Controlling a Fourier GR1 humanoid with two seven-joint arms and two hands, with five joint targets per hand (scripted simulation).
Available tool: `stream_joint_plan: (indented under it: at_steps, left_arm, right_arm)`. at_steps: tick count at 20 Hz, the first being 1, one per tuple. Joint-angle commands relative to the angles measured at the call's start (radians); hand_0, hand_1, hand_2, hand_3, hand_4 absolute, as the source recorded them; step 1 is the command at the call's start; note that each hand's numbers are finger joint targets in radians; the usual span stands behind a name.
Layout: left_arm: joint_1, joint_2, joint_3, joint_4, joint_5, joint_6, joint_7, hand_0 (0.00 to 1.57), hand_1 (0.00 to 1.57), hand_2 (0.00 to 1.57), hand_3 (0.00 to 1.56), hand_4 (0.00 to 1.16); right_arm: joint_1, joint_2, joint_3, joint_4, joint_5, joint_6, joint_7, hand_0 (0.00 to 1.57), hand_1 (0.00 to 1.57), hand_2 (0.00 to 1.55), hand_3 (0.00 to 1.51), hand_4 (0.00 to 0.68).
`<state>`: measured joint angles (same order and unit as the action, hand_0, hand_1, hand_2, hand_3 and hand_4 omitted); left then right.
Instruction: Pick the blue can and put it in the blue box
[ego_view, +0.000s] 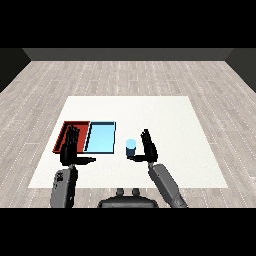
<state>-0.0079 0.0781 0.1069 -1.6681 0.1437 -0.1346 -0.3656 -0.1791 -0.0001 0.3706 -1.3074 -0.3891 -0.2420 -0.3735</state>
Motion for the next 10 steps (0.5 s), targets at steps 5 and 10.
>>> stream_joint_plan:
  at_steps: [5, 10]
  left_arm:
    - [-0.015, 0.024, 0.023, -0.045, 0.022, 0.001, 0.066, 0.0, 0.0, 0.0, 0.0, 0.0]
    - [0.02, -0.023, -0.029, 0.003, -0.03, 0.009, -0.018, 0.0, 0.0, 0.0, 0.0, 0.0]
  right_arm:
    - [-0.043, 0.0, 0.122, 0.117, -0.106, -0.066, -0.125, 0.0, 0.0, 0.0, 0.0, 0.0]
    - [-0.071, 0.0, 0.061, 0.23, -0.15, 0.015, -0.17, 0.0, 0.0, 0.0, 0.0, 0.0]
